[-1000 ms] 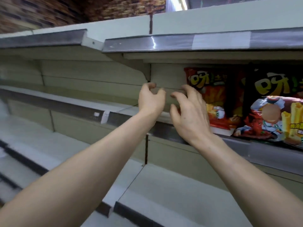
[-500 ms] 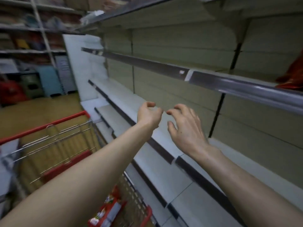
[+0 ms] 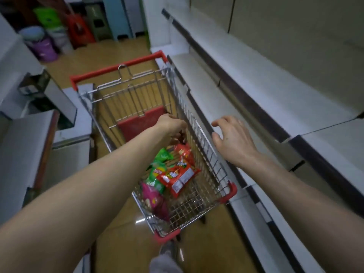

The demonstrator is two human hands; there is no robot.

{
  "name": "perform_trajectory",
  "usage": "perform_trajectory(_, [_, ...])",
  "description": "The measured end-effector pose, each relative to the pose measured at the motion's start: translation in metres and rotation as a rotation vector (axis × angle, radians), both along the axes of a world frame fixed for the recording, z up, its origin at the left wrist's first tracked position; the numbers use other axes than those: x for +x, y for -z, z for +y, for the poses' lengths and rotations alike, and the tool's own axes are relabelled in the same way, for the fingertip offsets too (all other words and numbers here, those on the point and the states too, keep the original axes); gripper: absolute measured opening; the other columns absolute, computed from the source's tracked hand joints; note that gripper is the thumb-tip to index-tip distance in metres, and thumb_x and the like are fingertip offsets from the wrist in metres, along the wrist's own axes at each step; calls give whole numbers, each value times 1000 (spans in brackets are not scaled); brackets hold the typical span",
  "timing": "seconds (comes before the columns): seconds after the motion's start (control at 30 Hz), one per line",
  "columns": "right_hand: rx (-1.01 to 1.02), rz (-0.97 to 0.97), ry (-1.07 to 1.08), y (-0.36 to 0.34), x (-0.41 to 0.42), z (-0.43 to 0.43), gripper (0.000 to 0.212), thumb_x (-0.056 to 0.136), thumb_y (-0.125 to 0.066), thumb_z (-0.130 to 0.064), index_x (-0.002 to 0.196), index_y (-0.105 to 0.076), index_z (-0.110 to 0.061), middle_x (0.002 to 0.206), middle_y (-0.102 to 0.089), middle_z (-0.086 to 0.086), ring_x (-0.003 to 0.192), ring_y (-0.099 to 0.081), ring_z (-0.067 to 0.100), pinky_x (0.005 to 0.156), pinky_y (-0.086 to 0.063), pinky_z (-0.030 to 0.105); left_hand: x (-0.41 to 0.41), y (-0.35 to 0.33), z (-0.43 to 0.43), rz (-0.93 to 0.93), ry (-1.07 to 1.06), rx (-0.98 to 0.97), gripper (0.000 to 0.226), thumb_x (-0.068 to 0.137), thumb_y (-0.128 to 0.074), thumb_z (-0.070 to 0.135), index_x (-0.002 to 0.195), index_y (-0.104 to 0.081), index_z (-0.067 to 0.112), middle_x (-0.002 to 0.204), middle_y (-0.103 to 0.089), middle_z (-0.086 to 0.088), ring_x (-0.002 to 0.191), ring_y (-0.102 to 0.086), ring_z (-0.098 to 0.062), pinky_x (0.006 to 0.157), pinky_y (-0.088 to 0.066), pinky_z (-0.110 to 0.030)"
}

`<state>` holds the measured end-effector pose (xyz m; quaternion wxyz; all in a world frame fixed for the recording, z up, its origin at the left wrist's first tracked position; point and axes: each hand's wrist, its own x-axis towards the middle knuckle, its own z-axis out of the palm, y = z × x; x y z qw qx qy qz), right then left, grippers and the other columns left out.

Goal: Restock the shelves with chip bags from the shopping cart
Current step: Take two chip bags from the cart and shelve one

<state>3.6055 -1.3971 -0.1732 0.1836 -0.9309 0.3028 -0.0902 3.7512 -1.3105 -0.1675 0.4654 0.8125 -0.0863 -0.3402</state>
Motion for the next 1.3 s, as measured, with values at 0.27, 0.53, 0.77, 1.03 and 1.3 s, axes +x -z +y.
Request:
perform_trajectory(0.27, [140, 133, -12, 83, 68, 12, 33, 99, -48, -23, 130, -54, -12, 137, -46, 11, 128, -41, 27, 107, -34, 40, 80, 100, 31, 133, -141, 164, 37, 89, -66, 11, 123, -50, 8, 108, -54, -12, 75, -56, -18, 56, -49, -30])
perform_trajectory(0.53, [307, 263, 24, 185, 127, 26, 35, 98, -52, -25, 131, -54, -13, 135, -47, 9, 124, -45, 25, 104, -41, 42, 121, 201, 25, 324, -121, 311, 16, 92, -62, 8, 105, -55, 5, 82, -50, -8, 69, -52, -18, 53, -45, -29])
perform_trajectory(0.77, [471, 361, 7, 255, 160, 46, 34, 98, -51, -24, 129, -57, -11, 130, -53, 15, 121, -48, 32, 99, -42, 39, 151, 276, 35, 390, -137, 437, 20, 93, -60, 13, 110, -49, 9, 87, -50, -7, 75, -53, -18, 65, -48, -32])
perform_trajectory(1.03, [843, 579, -114, 305, 178, 106, 60, 86, -56, -61, 131, -48, -22, 116, -59, 7, 106, -59, 28, 91, -49, 42, 160, 347, 37, 357, -109, 512, 46, 95, -57, 12, 138, -43, 3, 128, -52, -15, 109, -52, -28, 85, -47, -35])
perform_trajectory(1.3, [811, 673, -177, 331, 172, 108, 54, 84, -70, -34, 129, -45, -18, 118, -54, 6, 111, -55, 27, 96, -46, 46, 163, 383, 45, 386, -62, 557, 66, 85, -71, 17, 137, -37, -4, 124, -60, -21, 98, -66, -31, 64, -57, -38])
